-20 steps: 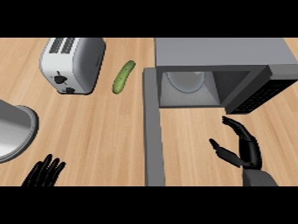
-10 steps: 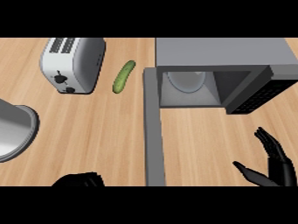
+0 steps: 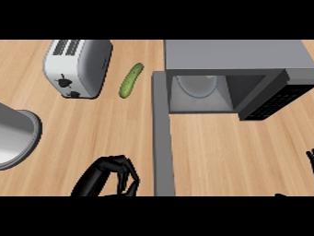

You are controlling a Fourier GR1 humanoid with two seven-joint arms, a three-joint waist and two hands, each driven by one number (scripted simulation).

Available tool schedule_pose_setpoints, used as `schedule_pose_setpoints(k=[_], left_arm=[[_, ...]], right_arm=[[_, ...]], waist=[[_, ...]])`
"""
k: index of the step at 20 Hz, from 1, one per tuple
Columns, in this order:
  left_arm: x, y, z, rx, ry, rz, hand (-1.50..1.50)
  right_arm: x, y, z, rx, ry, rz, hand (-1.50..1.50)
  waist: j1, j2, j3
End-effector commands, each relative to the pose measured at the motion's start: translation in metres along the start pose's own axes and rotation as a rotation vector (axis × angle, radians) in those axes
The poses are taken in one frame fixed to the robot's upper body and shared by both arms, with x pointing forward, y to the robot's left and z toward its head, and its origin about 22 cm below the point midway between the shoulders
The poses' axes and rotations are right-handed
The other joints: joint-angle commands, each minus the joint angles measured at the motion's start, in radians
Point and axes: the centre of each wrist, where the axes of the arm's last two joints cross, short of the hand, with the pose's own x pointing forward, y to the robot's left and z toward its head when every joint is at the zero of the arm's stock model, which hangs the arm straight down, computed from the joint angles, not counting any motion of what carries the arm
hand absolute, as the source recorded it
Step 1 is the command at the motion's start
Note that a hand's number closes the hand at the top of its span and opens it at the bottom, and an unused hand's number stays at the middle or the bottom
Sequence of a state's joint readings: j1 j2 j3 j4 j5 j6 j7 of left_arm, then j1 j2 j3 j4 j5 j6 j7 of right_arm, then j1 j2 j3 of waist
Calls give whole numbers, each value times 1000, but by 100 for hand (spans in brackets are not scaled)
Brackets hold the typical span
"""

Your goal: Pick up the milk, place it into the microwave and close the microwave

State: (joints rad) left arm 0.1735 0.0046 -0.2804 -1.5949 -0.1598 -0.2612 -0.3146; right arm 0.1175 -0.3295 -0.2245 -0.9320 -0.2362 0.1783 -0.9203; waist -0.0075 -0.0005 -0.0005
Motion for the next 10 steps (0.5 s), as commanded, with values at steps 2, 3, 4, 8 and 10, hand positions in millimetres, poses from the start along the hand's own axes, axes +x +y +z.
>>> schedule_pose_setpoints(k=[2,3,4,8,10], left_arm=[[-14,-25,-36,-170,106,-79,150],[-15,0,-38,-231,143,-84,150],[-7,-25,-37,-303,164,-93,150],[-29,-48,-53,-450,279,-113,150],[-35,-69,-53,-526,313,-115,150]], right_arm=[[3,-19,-2,0,-14,-43,-150],[7,-27,0,22,-2,-27,-150],[2,-10,-1,8,-9,-35,-150],[11,-32,-5,24,-27,-47,-150],[13,-29,6,39,-24,-23,-150]], waist=[[-8,3,1],[-10,4,1],[-5,1,1],[-15,4,1],[-20,3,0]])
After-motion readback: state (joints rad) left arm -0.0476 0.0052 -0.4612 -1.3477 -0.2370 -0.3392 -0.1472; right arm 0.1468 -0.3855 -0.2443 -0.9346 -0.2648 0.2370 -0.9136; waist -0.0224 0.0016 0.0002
